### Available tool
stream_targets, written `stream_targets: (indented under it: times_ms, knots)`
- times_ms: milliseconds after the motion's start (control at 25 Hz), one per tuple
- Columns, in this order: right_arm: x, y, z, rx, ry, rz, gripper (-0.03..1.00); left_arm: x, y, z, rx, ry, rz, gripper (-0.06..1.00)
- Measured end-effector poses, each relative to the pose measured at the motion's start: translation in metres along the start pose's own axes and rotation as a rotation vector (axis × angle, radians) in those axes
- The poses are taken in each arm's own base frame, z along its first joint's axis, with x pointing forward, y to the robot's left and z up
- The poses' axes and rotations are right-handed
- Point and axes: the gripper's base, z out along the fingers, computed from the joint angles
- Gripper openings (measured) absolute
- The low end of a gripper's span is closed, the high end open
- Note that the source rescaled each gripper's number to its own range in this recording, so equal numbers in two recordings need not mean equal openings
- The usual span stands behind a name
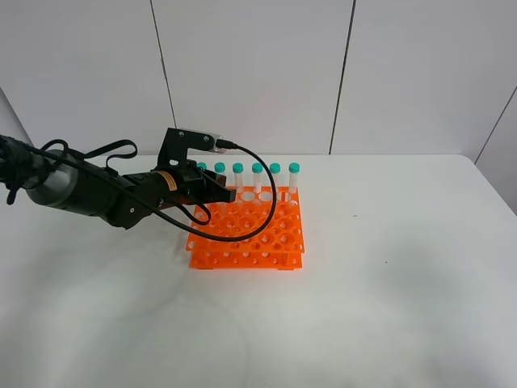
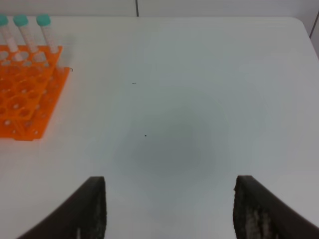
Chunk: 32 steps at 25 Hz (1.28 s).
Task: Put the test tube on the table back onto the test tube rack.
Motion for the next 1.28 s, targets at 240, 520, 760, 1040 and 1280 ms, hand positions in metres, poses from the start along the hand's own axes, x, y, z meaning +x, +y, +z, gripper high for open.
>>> stream_targets:
  times_ms: [240, 520, 760, 1040, 1280]
  knots:
    - [0.0, 0.0, 0.0, 0.0, 0.0, 0.0, 0.59, 0.0, 0.0, 0.0, 0.001, 0.001, 0.003, 0.32]
    - [0.0, 0.0, 0.0, 0.0, 0.0, 0.0, 0.59, 0.0, 0.0, 0.0, 0.001, 0.001, -0.013, 0.34]
    - [0.0, 0.0, 0.0, 0.0, 0.0, 0.0, 0.59, -0.004, 0.0, -0.003, 0.001, -0.005, -0.019, 0.34]
    - [0.0, 0.0, 0.0, 0.0, 0.0, 0.0, 0.59, -0.013, -0.001, -0.009, -0.003, -0.005, -0.017, 0.34]
    - [0.0, 0.0, 0.0, 0.0, 0.0, 0.0, 0.59, -0.036, -0.005, -0.026, 0.004, -0.056, -0.011, 0.34]
